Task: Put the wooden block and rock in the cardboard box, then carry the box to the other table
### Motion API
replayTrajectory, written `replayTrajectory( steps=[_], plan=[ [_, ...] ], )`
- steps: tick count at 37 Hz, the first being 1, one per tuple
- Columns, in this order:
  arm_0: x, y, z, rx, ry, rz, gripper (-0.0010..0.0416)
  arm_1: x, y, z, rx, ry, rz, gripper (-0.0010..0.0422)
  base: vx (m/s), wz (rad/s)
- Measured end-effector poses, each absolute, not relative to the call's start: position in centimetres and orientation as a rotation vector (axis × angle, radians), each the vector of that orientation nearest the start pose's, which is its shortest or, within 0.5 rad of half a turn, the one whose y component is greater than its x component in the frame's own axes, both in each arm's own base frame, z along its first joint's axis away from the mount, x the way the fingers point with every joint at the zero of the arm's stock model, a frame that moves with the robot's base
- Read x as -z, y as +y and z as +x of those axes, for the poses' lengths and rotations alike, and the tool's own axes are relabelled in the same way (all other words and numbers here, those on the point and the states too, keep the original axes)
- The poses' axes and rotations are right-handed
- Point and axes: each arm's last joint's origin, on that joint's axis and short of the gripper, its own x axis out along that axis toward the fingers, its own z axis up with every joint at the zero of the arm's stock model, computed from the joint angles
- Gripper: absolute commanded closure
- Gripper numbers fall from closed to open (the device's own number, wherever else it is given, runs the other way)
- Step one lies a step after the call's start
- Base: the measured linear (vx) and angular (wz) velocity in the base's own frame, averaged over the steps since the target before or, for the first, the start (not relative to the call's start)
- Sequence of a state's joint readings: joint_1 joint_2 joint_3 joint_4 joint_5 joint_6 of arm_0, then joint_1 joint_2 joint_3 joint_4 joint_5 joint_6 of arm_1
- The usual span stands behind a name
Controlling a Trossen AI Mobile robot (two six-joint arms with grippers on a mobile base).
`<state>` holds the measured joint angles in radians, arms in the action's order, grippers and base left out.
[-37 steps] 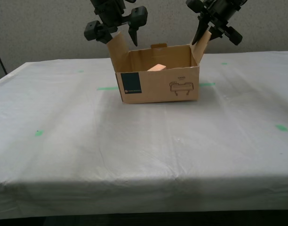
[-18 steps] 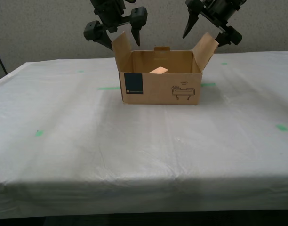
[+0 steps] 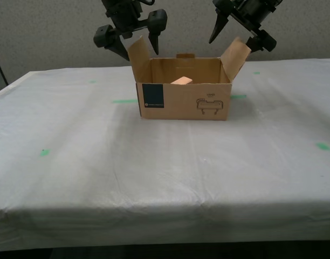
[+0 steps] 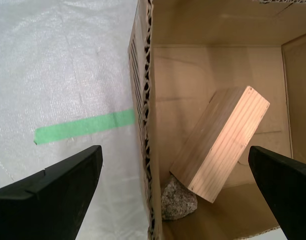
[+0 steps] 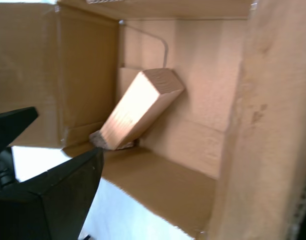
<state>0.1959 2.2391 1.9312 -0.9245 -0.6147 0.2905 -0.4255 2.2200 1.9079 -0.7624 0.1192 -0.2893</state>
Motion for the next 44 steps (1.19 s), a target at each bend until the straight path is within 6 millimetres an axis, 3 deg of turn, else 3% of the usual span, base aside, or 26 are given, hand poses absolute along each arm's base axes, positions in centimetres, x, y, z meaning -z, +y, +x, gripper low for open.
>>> replayTrajectory(
  steps=[9, 17, 44],
  plan=[
    [-20.9, 10.8, 45.3, -0.62, 1.332, 0.532, 0.001, -21.2, -19.0, 43.6, 0.435, 1.169, -0.139, 0.0011, 0.0, 0.0],
    [-21.5, 10.8, 45.1, -0.65, 1.303, 0.501, 0.0009, -21.2, -18.2, 43.9, 0.521, 1.136, -0.04, 0.0012, 0.0, 0.0],
    [-21.9, 10.9, 45.3, -0.67, 1.265, 0.48, 0.0012, -21.2, -18.2, 43.9, 0.467, 1.147, -0.099, 0.0012, 0.0, 0.0]
  ],
)
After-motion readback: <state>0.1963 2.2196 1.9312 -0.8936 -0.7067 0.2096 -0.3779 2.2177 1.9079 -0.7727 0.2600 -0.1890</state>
